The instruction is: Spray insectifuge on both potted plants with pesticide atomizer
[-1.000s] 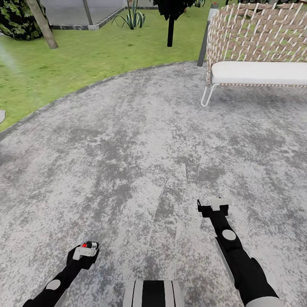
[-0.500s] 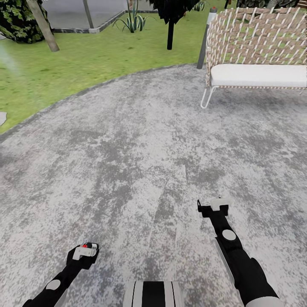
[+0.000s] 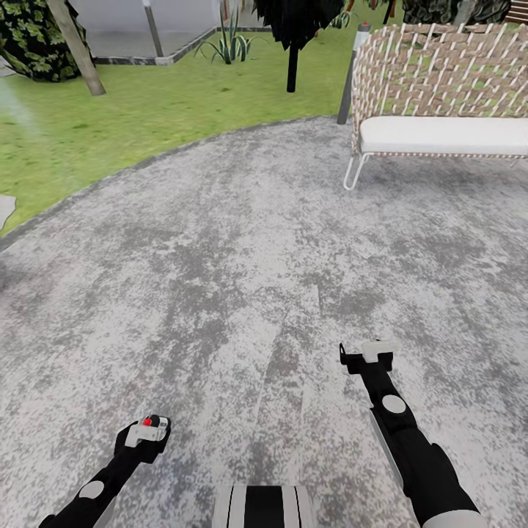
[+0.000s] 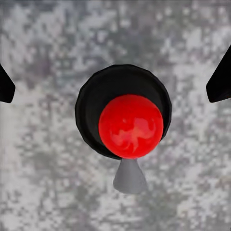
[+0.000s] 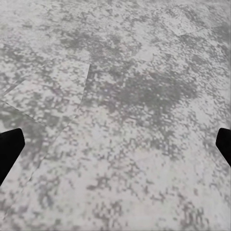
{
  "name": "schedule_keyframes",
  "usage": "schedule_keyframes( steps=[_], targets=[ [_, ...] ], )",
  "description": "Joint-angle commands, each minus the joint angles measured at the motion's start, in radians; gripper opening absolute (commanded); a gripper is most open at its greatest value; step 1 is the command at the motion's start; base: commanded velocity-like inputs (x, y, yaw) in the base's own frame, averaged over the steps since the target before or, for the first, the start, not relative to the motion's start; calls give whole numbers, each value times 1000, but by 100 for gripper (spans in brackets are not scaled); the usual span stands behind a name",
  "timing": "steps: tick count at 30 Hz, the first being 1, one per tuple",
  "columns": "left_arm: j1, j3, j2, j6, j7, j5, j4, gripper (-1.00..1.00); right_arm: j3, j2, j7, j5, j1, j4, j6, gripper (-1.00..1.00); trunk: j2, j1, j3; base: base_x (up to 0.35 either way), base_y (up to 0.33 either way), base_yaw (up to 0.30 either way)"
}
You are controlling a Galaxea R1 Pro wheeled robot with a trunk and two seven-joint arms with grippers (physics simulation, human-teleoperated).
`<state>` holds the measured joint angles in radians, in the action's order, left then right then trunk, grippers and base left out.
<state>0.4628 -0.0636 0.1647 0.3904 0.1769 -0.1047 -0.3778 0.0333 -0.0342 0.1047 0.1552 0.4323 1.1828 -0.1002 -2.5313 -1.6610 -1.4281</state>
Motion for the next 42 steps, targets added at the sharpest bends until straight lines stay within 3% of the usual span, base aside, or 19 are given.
schedule_keyframes(
  steps=[1,22,42],
  targets=[
    [0,-7,-1,4,4,-10,0,100,3,-1,7,10,0,1,-9,100,0,0,0,-7,0,0],
    [0,-7,4,3,4,-10,0,100,3,-1,7,11,0,0,-9,100,0,0,0,0,7,0],
    [0,-7,5,5,6,-10,0,100,3,-1,7,12,0,0,-9,100,0,0,21,0,1,-44]
  ],
)
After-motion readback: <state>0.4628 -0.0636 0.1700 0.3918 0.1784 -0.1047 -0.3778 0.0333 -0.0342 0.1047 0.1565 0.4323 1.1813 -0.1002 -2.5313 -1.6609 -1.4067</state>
